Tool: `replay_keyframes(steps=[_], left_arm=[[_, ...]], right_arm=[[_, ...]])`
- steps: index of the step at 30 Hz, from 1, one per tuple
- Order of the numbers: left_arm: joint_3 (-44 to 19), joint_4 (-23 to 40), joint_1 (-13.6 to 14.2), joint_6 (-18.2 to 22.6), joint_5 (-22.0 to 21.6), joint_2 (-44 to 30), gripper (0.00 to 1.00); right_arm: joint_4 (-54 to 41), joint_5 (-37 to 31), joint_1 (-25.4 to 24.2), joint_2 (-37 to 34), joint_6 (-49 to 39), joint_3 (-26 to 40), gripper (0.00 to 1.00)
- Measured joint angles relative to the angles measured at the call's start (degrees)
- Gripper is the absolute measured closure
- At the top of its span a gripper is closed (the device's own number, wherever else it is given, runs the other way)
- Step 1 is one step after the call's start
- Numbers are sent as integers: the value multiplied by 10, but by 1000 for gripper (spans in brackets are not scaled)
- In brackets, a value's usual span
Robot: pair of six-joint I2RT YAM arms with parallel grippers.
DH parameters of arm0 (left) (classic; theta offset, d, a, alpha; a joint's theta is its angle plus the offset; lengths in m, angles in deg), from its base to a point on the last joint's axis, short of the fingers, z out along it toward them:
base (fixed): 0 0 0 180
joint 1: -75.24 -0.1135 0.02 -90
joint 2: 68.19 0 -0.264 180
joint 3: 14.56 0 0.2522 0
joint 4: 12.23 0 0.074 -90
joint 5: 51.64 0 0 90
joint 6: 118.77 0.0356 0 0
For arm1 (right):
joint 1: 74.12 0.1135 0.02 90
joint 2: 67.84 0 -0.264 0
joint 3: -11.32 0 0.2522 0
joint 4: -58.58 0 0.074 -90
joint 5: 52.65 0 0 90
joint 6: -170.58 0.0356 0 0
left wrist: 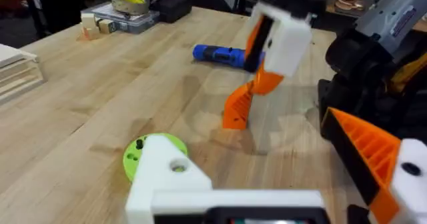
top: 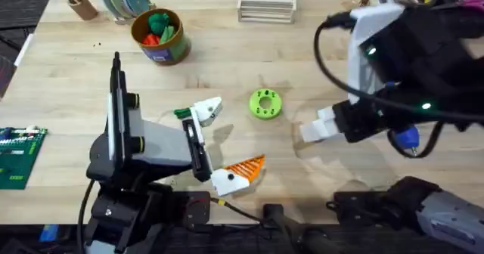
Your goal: Pick up the gripper from the table and insert it into the empty holder that is missing its gripper. Then pick up a screw, insert it into the mounting hole, and use the screwdriver to tighten it. Finally, clean up the table by picking up the vegetable and placing it into the bucket.
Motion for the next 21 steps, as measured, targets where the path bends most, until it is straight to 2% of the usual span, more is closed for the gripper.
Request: replay_keyframes(steps=[4,12,16,21], left_arm=[[0,0,0,0,0,0,8],[0,0,0,0,2,0,8],[0,0,0,0,2,0,8],[0,0,0,0,2,0,8]], right_arm=[[6,-21,1,-16,22,-23,7],[29,-39,2,-44,34,-24,33],[28,-39,2,-72,36,-24,114],[29,-39,2,-92,36,-25,268]])
